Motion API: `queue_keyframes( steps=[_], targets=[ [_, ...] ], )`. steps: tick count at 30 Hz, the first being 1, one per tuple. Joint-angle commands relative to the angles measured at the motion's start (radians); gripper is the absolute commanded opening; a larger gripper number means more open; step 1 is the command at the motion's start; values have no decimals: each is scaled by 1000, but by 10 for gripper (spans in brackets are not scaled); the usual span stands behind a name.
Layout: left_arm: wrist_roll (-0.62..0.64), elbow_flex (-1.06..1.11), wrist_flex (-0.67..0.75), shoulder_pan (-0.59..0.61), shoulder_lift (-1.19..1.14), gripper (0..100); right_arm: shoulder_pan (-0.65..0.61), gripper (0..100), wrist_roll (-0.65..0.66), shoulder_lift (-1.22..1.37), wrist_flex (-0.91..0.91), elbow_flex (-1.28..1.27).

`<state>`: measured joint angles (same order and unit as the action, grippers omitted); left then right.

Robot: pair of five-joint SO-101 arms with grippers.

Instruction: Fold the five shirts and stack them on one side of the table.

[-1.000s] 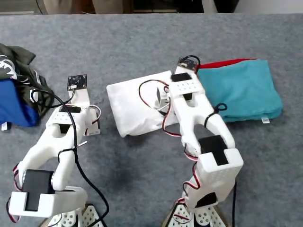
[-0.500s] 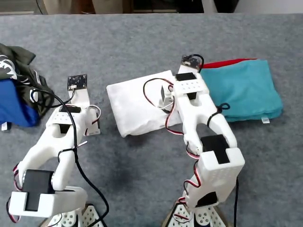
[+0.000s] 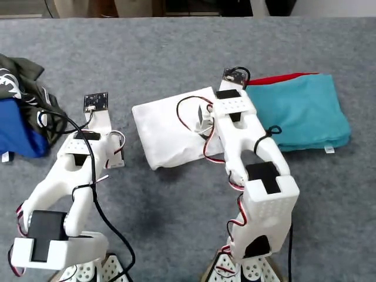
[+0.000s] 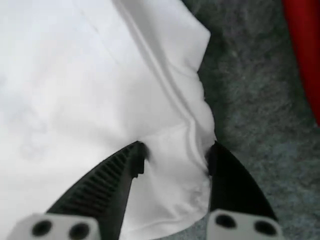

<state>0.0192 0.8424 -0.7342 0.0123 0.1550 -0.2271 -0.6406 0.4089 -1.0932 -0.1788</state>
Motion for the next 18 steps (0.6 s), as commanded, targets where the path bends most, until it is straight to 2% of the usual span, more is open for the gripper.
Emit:
queue_keyframes(
  steps=[1, 5, 14, 18],
  targets=[
    [9, -43, -9, 9, 1, 19, 12, 118, 9, 21, 0, 25],
    [9, -43, -9, 11, 1, 19, 12, 19, 11, 22, 3, 15],
    [8, -41, -9, 11, 1, 19, 13, 1, 9, 8, -3, 21],
    [8, -41, -9, 11, 1, 19, 13, 2, 11, -39, -80, 94]
  ],
)
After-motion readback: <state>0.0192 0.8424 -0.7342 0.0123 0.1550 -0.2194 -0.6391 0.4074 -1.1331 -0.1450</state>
